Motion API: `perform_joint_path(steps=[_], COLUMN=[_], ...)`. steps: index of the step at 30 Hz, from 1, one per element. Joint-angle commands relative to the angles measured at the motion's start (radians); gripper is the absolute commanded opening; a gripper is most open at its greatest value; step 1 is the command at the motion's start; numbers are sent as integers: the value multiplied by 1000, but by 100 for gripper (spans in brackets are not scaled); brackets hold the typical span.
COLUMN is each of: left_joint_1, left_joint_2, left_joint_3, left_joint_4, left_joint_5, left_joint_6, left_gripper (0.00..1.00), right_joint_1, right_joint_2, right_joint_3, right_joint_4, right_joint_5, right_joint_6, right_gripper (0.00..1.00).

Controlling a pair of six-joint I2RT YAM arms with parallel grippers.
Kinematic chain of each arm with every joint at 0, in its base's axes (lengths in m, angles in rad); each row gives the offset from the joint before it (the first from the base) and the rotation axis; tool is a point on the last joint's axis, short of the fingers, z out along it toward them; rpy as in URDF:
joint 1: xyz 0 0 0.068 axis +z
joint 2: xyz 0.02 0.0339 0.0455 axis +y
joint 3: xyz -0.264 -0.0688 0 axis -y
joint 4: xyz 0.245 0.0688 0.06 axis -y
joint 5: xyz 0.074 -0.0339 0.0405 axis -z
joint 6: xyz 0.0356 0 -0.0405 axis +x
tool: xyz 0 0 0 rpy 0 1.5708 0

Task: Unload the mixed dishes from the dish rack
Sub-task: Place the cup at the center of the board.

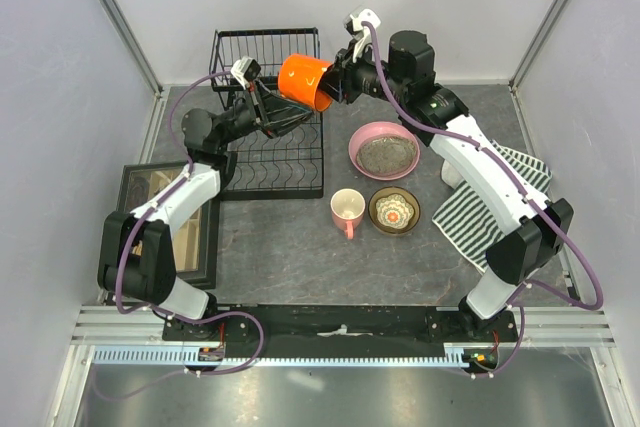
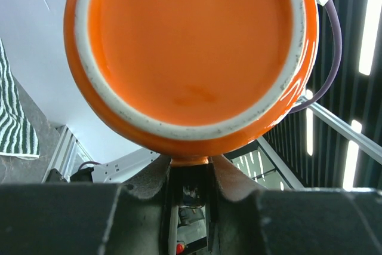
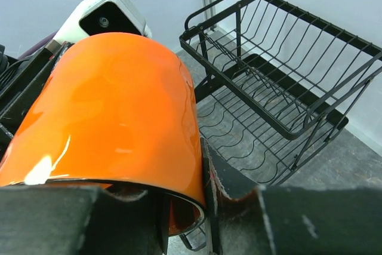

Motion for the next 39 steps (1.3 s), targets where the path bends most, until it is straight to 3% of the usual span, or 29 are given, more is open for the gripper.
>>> perform_joint_path(steps=[1, 4, 10, 17, 30, 35, 39], left_joint_1=[-22, -20, -16, -7, 44, 88, 133], left_joint_2=[-31, -36, -43, -51, -82, -95, -105], left_joint_3=[-12, -27, -49, -72, -83, -70, -50], left_joint_4=[53, 31, -36, -107, -167, -274, -416], left_joint_5=[21, 23, 30, 36, 70, 113, 165], left_joint_6=[31, 51, 116, 192, 284, 408, 596], left_gripper=[1, 6, 25, 61, 73, 79, 82], right_joint_1=[15, 15, 13, 1, -33, -53, -70], right_joint_2=[-7, -11, -25, -33, -62, -85, -112], right_joint_3=[39, 32, 31, 40, 22, 16, -6], right_joint_4=[42, 37, 33, 30, 18, -16, -58], right_joint_5=[-27, -23, -6, -3, 28, 69, 117], right_joint_6=[3, 2, -11, -2, -9, -37, -83], right_gripper=[0, 0, 0, 0, 0, 0, 0])
